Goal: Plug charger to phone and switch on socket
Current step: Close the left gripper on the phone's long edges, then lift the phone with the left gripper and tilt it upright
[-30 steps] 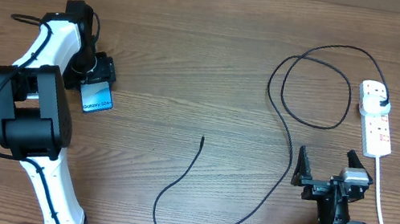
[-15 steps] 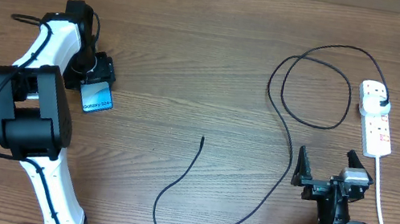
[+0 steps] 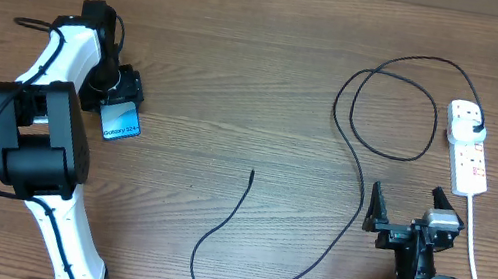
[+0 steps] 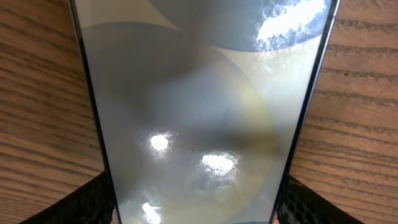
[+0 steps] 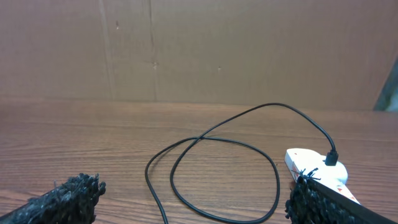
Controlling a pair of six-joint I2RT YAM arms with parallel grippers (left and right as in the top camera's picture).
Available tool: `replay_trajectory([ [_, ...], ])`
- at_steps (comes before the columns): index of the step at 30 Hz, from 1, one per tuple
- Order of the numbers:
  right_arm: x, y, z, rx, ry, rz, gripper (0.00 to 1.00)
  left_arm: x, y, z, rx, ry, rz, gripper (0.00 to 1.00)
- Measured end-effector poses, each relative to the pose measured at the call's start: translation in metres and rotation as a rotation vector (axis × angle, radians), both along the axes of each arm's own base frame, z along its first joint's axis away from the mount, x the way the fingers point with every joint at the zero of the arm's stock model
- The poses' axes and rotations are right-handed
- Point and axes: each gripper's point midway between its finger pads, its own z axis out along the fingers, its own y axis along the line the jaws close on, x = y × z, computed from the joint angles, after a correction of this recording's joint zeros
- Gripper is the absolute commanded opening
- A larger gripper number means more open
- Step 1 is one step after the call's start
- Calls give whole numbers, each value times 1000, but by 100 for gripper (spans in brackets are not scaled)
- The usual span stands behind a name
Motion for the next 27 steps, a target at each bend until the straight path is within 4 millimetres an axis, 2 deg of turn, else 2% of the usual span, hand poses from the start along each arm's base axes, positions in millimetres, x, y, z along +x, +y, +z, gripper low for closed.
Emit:
replay_trajectory([
  [1,0,0,0,0,0,0,100,0,0,0,0,0,0,25],
  [2,0,0,0,0,0,-1,100,0,0,0,0,0,0,17],
  [3,0,0,0,0,0,0,100,0,0,0,0,0,0,5],
  [20,0,0,0,0,0,0,100,-1,0,0,-2,5,0,4],
  [27,0,0,0,0,0,0,100,-13,-6,4,-33,59,1,4],
])
